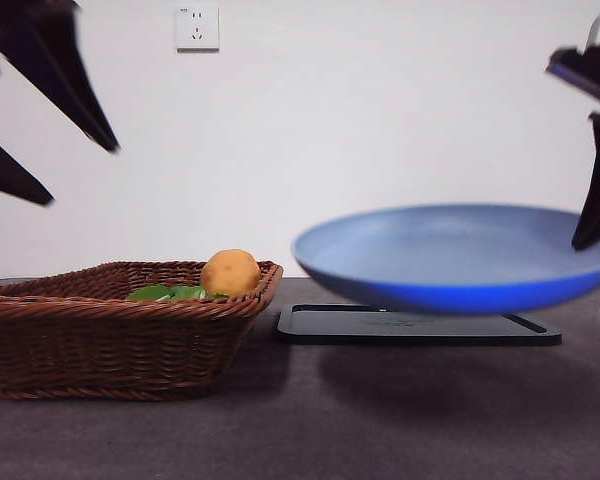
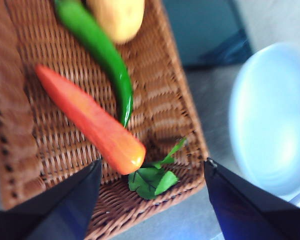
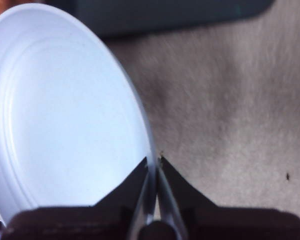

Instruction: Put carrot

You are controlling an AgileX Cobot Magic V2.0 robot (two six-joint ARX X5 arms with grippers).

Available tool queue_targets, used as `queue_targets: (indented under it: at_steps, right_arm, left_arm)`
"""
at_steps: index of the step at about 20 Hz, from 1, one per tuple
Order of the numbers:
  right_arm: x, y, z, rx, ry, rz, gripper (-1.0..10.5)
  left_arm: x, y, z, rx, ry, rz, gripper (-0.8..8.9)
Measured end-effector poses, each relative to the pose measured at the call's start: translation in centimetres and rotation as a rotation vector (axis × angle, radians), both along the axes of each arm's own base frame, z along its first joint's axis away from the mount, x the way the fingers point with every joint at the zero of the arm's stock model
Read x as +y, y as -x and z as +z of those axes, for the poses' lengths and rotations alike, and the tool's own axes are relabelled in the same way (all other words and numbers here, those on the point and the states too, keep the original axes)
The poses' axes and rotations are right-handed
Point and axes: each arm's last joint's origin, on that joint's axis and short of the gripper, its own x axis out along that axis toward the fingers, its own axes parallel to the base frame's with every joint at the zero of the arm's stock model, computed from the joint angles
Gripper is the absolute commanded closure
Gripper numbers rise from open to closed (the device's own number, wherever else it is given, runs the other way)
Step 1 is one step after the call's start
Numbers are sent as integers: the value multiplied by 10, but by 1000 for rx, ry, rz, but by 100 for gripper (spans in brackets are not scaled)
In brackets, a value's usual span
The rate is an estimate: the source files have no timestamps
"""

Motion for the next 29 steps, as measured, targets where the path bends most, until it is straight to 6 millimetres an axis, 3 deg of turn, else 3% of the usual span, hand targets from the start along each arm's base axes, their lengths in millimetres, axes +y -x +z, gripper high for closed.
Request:
queue_targets:
  at_steps: [9,14,18,21,24,26,29]
  right_arm:
    - [-1,7,6,-16,-2,1,943]
    - [-1,7,6,-12,1,2,943]
    - [-1,7,6,-12,2,2,943]
    - [-1,7,5,-14,2,2,943]
    - [-1,7,6,-14,1,1,943]
    - [-1,7,6,-17,0,1,943]
    - [3,5,7,-42,-14,10,943]
  left_arm:
    - [-46,-72,-36,303,-246,2,456]
    - [-51,-87,-67,377,-318,14,467]
    - [-54,-89,-67,343,-313,-5,724]
    - [-54,-90,-66,329,-310,-10,729]
    - [-48,-87,-53,290,-304,-15,729]
    - [-41,-78,-30,235,-244,-33,729]
    - [-44,-63,16,153,20,-185,728]
